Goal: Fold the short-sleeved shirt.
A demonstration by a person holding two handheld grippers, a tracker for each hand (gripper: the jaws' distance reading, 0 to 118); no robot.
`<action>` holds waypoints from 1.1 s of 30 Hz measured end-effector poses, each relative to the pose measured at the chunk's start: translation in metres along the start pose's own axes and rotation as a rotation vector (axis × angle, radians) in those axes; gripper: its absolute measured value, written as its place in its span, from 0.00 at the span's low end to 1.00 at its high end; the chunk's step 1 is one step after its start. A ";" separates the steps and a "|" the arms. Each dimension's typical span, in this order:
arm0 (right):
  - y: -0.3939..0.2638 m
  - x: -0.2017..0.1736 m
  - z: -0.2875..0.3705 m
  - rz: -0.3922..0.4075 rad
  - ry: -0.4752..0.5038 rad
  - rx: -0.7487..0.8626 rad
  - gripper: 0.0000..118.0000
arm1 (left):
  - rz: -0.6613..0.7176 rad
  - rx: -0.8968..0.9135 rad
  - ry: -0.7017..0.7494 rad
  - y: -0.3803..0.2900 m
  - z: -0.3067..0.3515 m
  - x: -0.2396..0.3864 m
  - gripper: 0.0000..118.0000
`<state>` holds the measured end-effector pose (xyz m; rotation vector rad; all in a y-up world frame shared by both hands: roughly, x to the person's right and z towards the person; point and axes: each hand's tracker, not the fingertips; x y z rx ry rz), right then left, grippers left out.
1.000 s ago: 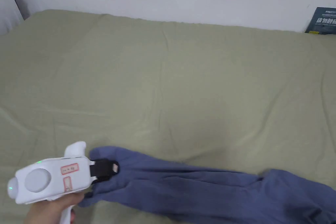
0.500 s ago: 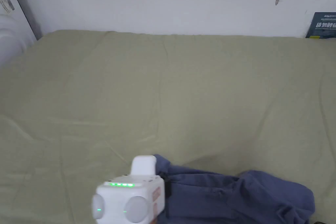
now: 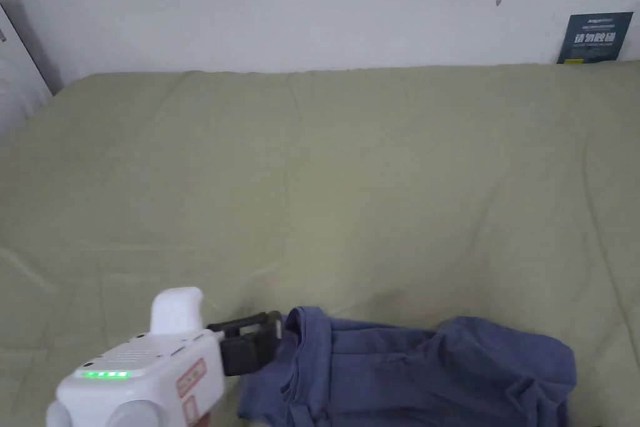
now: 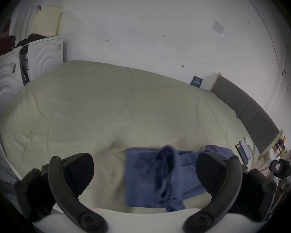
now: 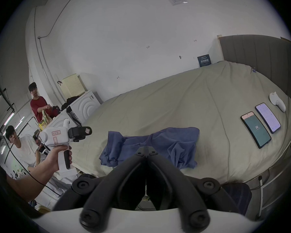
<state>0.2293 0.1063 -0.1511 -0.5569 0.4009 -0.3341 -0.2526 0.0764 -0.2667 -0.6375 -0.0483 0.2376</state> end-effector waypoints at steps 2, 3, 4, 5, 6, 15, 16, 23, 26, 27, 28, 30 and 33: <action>-0.002 -0.001 -0.001 -0.006 0.000 -0.008 0.00 | 0.067 -0.078 -0.054 -0.008 -0.014 -0.021 0.74; -0.002 -0.002 -0.002 -0.015 0.002 -0.011 0.00 | 0.103 -0.134 -0.071 -0.015 -0.020 -0.026 0.57; -0.003 -0.003 -0.002 -0.024 0.004 -0.011 0.00 | 0.076 -0.123 -0.055 -0.020 -0.029 -0.024 0.40; -0.003 -0.004 -0.001 -0.032 0.004 -0.010 0.00 | 0.037 -0.161 -0.002 -0.030 -0.040 -0.017 0.01; -0.003 -0.005 0.001 -0.035 0.004 -0.008 0.00 | -0.004 -0.156 0.035 -0.034 -0.043 -0.001 0.02; -0.003 -0.006 0.012 -0.083 -0.012 -0.001 0.00 | -0.020 -0.257 -0.235 -0.072 -0.101 0.108 0.02; -0.003 -0.006 0.013 -0.077 -0.019 -0.002 0.00 | -0.016 -0.253 -0.230 -0.076 -0.107 0.118 0.02; 0.005 -0.009 0.012 -0.014 -0.026 0.001 0.00 | -0.139 -0.214 -0.202 -0.075 -0.101 0.110 0.02; 0.007 -0.012 0.003 0.027 -0.019 -0.008 0.00 | -0.225 -0.110 -0.171 -0.056 -0.038 0.095 0.02; 0.008 -0.011 0.000 0.033 -0.016 -0.015 0.00 | -0.256 -0.102 -0.142 -0.053 -0.026 0.084 0.02; 0.009 -0.011 -0.003 0.033 -0.009 -0.020 0.00 | -0.282 -0.104 -0.098 -0.051 -0.017 0.072 0.02; 0.009 -0.013 -0.007 0.028 0.007 -0.022 0.00 | -0.307 -0.114 -0.028 -0.047 -0.008 0.051 0.09; 0.006 -0.015 -0.012 0.025 0.021 -0.029 0.00 | -0.233 -0.147 -0.121 -0.035 -0.010 0.018 0.39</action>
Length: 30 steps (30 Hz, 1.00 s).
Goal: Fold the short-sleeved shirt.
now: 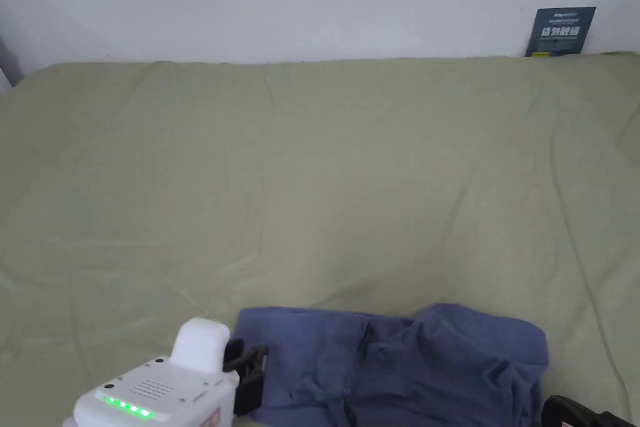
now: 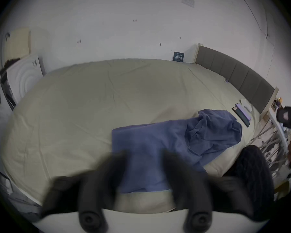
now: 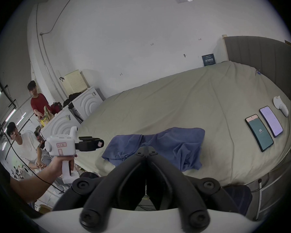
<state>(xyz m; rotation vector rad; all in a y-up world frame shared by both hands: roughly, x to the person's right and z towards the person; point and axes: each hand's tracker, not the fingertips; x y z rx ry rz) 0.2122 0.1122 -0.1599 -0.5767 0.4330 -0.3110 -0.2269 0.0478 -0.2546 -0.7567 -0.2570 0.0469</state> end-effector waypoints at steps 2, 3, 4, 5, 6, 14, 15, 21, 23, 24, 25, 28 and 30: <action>0.001 -0.006 -0.002 -0.004 0.000 -0.007 0.00 | 0.097 -0.042 -0.088 0.004 -0.004 -0.026 0.81; 0.000 -0.008 -0.002 -0.008 0.001 -0.010 0.00 | 0.186 -0.027 -0.175 0.003 -0.005 -0.042 1.00; -0.001 -0.009 -0.002 -0.011 0.000 -0.011 0.00 | 0.277 0.027 -0.261 0.007 -0.011 -0.067 1.00; -0.003 -0.010 -0.002 -0.013 -0.001 -0.013 0.00 | 0.424 -0.054 -0.328 0.003 -0.020 -0.086 1.00; -0.003 -0.010 -0.003 -0.015 -0.002 -0.016 0.00 | 0.479 -0.085 -0.339 0.000 -0.030 -0.103 1.00; -0.006 -0.006 -0.005 -0.042 -0.046 -0.045 0.00 | 0.640 -0.117 -0.777 -0.042 -0.112 -0.158 1.00; -0.006 -0.006 -0.005 -0.040 -0.050 -0.046 0.00 | 0.674 -0.124 -0.833 -0.042 -0.121 -0.157 1.00; -0.002 -0.004 -0.007 -0.035 -0.069 -0.052 0.00 | 0.584 -0.133 -0.825 -0.032 -0.147 -0.096 1.00; 0.000 -0.005 -0.005 -0.033 -0.075 -0.043 0.00 | 0.524 -0.183 -0.736 -0.022 -0.141 -0.085 1.00; 0.000 -0.006 -0.003 -0.024 -0.083 -0.037 0.00 | 0.539 -0.188 -0.704 -0.019 -0.137 -0.082 0.77; 0.000 -0.007 -0.003 -0.012 -0.088 -0.035 0.00 | 0.522 -0.194 -0.654 -0.017 -0.136 -0.084 0.11; -0.003 -0.007 -0.003 -0.013 -0.081 -0.046 0.00 | 0.440 -0.223 -0.379 -0.020 -0.135 -0.071 0.07; -0.006 -0.007 -0.002 -0.017 -0.077 -0.048 0.00 | 0.544 -0.176 -0.416 -0.015 -0.127 -0.062 0.07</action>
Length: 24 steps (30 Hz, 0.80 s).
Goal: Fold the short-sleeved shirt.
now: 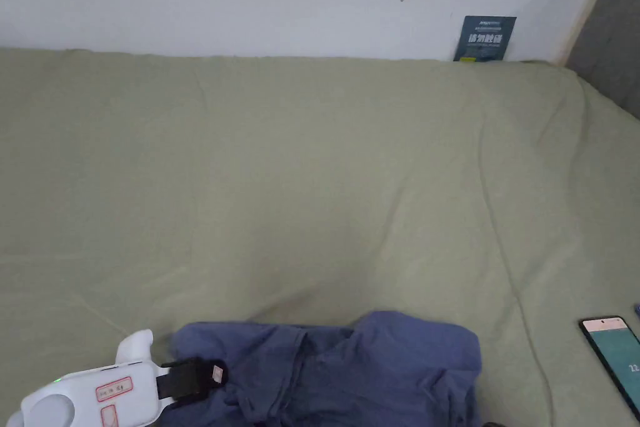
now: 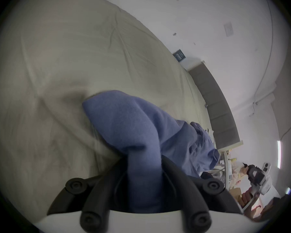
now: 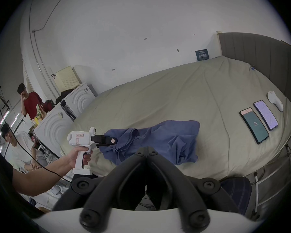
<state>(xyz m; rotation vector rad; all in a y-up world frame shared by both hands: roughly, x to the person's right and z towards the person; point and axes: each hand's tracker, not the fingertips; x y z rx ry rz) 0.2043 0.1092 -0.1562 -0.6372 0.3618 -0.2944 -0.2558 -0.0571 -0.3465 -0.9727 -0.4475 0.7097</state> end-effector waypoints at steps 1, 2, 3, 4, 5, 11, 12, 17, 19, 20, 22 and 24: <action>-0.001 0.000 0.001 0.001 -0.005 -0.001 0.00 | -0.018 -0.003 0.014 -0.003 0.001 0.008 0.07; -0.002 -0.001 0.003 0.001 -0.008 0.002 0.00 | -0.037 0.019 0.018 -0.006 0.004 0.016 0.07; -0.003 0.000 0.004 0.001 -0.008 0.004 0.00 | -0.036 0.029 0.018 -0.002 0.010 0.002 0.07; -0.003 -0.001 0.005 0.001 -0.007 0.004 0.00 | -0.029 0.054 0.020 -0.002 0.017 0.004 0.07; -0.003 -0.001 0.005 0.003 -0.009 0.002 0.00 | -0.016 0.097 0.026 -0.001 0.025 0.006 0.07; -0.005 0.000 0.007 0.006 0.005 0.012 0.00 | -0.067 0.208 0.266 0.022 0.101 -0.009 0.07; -0.005 0.000 0.007 0.009 0.008 0.012 0.00 | -0.071 0.209 0.270 0.024 0.108 -0.008 0.07; -0.009 0.000 0.004 0.000 0.033 0.007 0.00 | -0.140 0.194 0.454 0.020 0.122 0.030 0.07; -0.010 0.000 0.003 -0.001 0.033 0.004 0.00 | -0.199 0.206 0.430 0.019 0.116 0.042 0.07; -0.011 0.001 0.003 -0.001 0.033 0.004 0.00 | -0.223 0.207 0.414 0.017 0.105 0.066 0.07; -0.011 0.002 0.005 0.001 0.033 0.009 0.00 | -0.263 0.191 0.426 0.011 0.074 0.107 0.07; -0.011 0.003 0.008 0.031 0.013 0.017 0.00 | -0.369 0.159 0.443 -0.003 0.030 0.143 0.07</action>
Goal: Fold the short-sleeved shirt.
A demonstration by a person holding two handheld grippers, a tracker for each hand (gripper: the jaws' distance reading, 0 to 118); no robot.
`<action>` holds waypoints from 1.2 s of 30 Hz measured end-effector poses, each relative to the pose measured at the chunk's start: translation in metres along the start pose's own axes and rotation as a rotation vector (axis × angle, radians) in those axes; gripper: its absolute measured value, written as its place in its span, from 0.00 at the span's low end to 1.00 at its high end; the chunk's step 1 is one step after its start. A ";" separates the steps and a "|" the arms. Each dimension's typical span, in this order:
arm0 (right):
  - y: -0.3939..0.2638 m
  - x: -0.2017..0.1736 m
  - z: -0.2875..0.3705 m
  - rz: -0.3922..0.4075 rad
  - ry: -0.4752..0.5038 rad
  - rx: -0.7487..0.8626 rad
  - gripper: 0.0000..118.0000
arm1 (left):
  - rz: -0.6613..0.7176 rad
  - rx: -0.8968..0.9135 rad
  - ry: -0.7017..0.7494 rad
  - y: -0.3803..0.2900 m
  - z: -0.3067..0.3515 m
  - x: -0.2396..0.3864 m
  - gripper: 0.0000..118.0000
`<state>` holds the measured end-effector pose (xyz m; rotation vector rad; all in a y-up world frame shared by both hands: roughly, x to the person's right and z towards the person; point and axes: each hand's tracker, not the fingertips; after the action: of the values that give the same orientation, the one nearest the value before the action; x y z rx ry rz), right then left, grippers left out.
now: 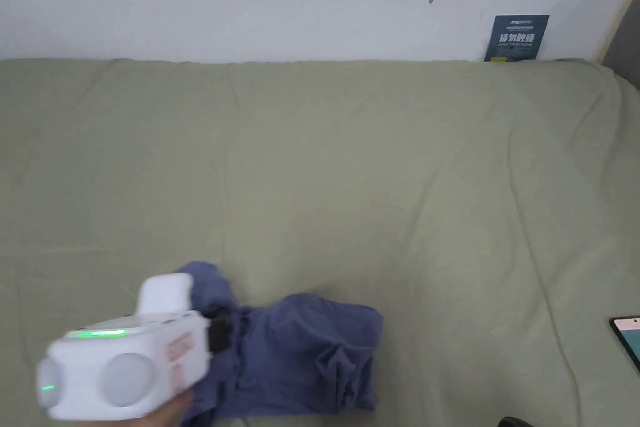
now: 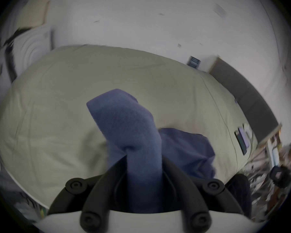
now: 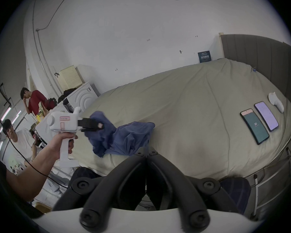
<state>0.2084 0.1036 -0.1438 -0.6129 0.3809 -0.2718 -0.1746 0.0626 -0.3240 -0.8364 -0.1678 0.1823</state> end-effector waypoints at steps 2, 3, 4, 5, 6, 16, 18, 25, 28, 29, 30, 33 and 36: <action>-0.001 0.003 0.005 0.005 -0.004 0.010 0.00 | -0.085 -0.004 -0.019 -0.011 -0.029 0.050 0.07; -0.002 0.005 0.007 0.002 -0.007 0.013 0.00 | -0.116 -0.022 -0.006 -0.022 -0.039 0.073 0.07; -0.002 0.006 0.009 -0.002 -0.013 0.018 0.00 | -0.127 -0.041 0.007 -0.029 -0.054 0.087 0.07; -0.003 0.009 0.012 -0.007 -0.019 0.021 0.00 | -0.127 -0.060 0.024 -0.036 -0.071 0.098 0.08; -0.004 0.011 0.014 -0.012 -0.025 0.024 0.00 | -0.131 -0.066 0.036 -0.040 -0.081 0.103 0.08; -0.007 0.021 0.021 0.026 -0.063 0.034 0.00 | -0.082 0.183 -0.344 -0.022 -0.009 0.023 1.00; -0.007 0.022 0.017 0.022 -0.060 0.029 0.00 | 0.018 0.242 -0.366 -0.015 0.007 -0.015 1.00; -0.006 0.020 0.010 -0.003 -0.036 0.003 0.00 | 0.148 0.188 -0.065 -0.025 -0.031 -0.031 0.04; -0.007 0.019 0.011 0.015 -0.057 -0.006 0.00 | 0.144 0.065 -0.294 -0.038 -0.066 0.019 0.04; -0.008 0.020 0.012 0.015 -0.063 -0.007 0.00 | 0.132 0.007 -0.271 -0.046 -0.081 0.042 0.03; -0.008 0.020 0.013 0.012 -0.064 -0.009 0.00 | 0.090 -0.015 -0.291 -0.054 -0.092 0.062 0.04; -0.008 0.018 0.012 0.047 -0.103 -0.041 0.00 | -0.008 -0.039 -0.342 -0.069 -0.119 0.095 0.03; -0.007 0.012 0.005 0.091 -0.090 -0.083 0.00 | 0.120 -0.060 -0.339 -0.062 -0.109 0.093 0.03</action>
<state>0.2207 0.0962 -0.1390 -0.6853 0.3337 -0.1411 -0.0545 -0.0356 -0.3423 -0.8719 -0.4431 0.4338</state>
